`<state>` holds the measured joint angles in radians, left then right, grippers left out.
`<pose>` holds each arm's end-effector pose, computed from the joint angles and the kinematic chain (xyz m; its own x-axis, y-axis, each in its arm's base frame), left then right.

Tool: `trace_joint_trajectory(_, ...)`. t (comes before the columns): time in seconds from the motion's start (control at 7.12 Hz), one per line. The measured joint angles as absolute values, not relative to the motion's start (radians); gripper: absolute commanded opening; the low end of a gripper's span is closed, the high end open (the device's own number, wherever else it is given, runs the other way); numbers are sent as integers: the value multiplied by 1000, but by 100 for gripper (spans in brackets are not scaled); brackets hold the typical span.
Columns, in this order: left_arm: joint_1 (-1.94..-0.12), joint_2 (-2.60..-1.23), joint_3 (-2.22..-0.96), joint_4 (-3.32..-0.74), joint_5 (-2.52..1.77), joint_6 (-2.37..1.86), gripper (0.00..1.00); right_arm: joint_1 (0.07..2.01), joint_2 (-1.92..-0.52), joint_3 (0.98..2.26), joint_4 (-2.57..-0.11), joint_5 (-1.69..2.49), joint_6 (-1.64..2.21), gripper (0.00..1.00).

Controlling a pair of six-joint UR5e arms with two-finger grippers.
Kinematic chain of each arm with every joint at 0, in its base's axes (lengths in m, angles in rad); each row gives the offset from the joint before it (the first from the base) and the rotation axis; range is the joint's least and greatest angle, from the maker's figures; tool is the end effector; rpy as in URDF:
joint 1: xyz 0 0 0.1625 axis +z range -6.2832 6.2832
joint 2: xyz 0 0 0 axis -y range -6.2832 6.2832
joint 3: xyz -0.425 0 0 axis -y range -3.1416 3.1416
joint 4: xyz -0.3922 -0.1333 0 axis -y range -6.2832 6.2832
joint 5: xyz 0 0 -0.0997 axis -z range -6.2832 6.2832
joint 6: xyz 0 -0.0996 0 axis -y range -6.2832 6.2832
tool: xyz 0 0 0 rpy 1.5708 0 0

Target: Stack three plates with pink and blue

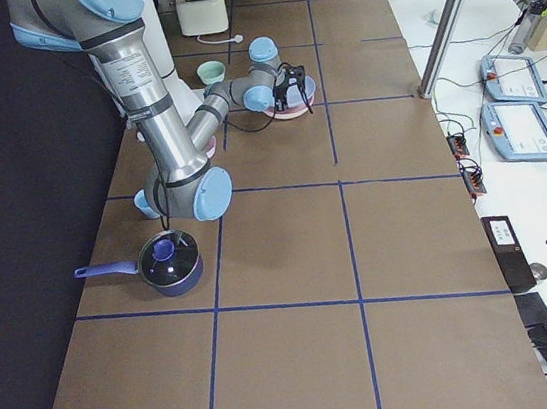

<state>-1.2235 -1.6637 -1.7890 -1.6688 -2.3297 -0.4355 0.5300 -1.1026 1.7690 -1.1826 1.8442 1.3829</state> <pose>0.1205 -0.5232 0.4923 0.6659 0.0933 -0.7402 -0.0346 0.9949 0.0943 -0.4921 -0.4117 0.2599 0.4714 0.0678 0.8793 -0.1996 0.9794 0.0315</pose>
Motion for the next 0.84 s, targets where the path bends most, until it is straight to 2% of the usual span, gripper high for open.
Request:
trace_joint_trajectory(0.28, -1271, -1663, -1727, -1671, -2358, -340, 100, 524, -1092, 1761, -1183, 1843, 1382, 3)
trace_joint_trajectory(0.42, -1280, -1663, -1714, -1671, -2360, -319, 100, 524, -1090, 1760, -1183, 1842, 1382, 55)
trace_joint_trajectory(0.56, -1288, -1663, -1706, -1672, -2361, -301, 100, 524, -1086, 1760, -1183, 1842, 1382, 100)
trace_joint_trajectory(0.84, -1300, -1663, -1693, -1672, -2362, -276, 100, 525, -1081, 1763, -1182, 1840, 1382, 100)
